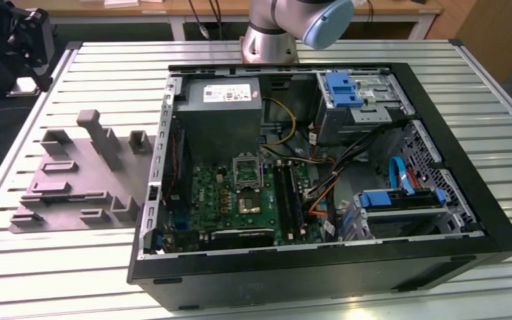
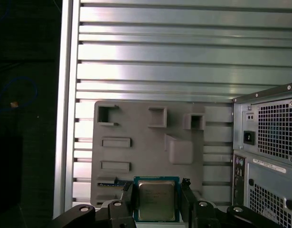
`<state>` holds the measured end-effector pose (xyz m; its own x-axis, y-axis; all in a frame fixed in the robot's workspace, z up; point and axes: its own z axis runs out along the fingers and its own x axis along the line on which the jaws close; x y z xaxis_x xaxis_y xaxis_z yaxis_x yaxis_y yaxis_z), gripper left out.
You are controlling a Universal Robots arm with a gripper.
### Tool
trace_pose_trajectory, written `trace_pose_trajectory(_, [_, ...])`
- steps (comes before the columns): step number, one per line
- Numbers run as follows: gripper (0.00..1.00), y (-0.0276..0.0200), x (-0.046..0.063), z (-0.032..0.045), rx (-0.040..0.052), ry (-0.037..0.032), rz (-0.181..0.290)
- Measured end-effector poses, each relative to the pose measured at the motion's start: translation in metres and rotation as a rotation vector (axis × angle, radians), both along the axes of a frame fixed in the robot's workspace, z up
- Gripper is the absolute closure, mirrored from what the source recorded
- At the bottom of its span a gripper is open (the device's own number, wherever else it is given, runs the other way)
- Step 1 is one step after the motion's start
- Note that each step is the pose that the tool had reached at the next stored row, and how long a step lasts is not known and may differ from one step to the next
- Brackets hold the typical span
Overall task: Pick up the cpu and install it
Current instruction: 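Pick up the cpu and move it towards the insertion slot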
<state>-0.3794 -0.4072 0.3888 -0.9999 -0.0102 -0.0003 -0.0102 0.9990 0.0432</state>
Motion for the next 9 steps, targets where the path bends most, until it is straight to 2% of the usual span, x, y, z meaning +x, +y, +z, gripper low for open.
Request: trace_pose_trajectory(9, [0.53,0.0000,0.0031,0.0000,0.0000,0.0001,0.000])
